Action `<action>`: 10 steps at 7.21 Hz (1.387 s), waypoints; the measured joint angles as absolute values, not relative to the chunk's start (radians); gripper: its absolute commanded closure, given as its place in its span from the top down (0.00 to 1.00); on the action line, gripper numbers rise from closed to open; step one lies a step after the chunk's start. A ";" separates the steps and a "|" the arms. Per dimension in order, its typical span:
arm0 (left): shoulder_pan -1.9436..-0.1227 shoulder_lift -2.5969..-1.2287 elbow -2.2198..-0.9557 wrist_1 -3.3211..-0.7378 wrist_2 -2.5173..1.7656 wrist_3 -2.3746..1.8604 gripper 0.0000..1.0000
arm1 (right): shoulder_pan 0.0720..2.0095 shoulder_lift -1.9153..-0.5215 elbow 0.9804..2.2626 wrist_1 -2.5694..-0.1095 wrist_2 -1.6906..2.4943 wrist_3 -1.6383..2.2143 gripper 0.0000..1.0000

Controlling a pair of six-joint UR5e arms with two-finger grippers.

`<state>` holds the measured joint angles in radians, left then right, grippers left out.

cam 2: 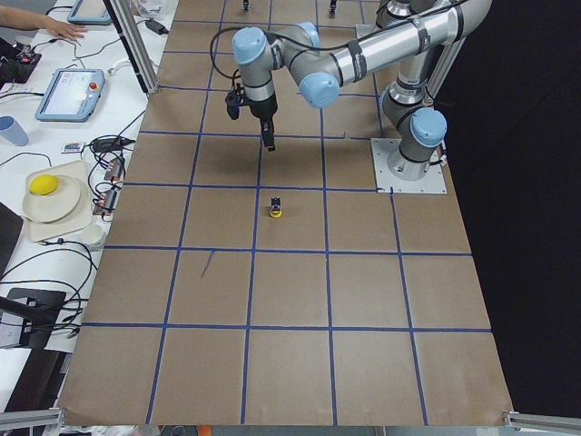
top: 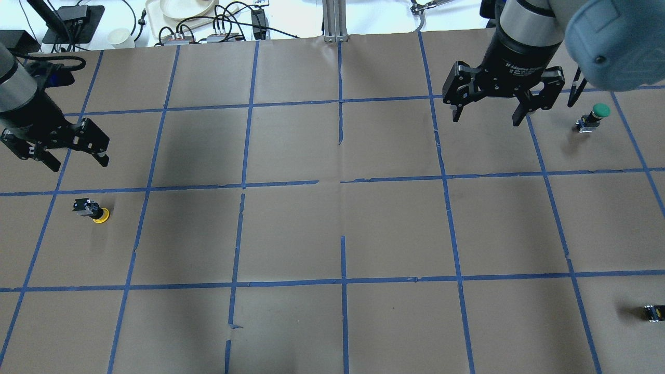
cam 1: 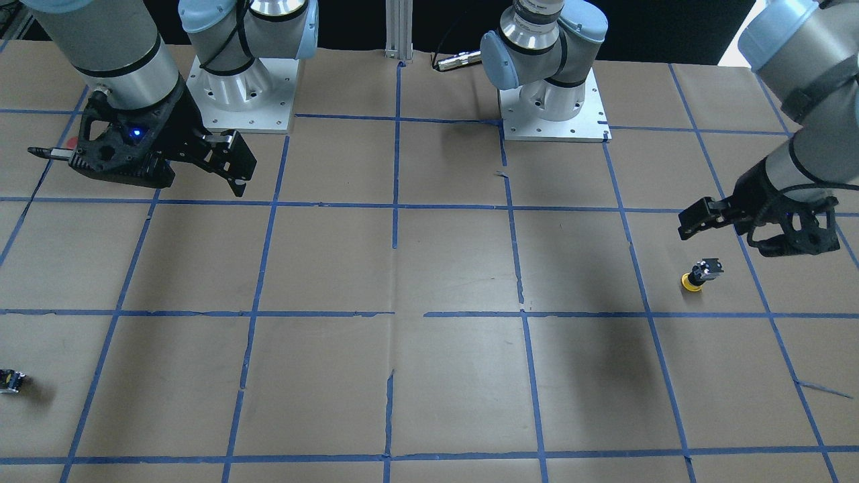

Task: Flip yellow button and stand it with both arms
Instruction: 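Lower the left gripper onto the yellow button lying on its side, then close the left gripper on the yellow button's base and lift it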

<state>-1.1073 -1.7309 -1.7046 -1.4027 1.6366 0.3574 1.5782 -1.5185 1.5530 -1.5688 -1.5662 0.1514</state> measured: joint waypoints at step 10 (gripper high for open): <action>-0.918 -1.911 -1.899 -1.024 1.600 0.575 0.71 | 1.573 -1.519 1.555 -1.558 -1.567 0.150 1.00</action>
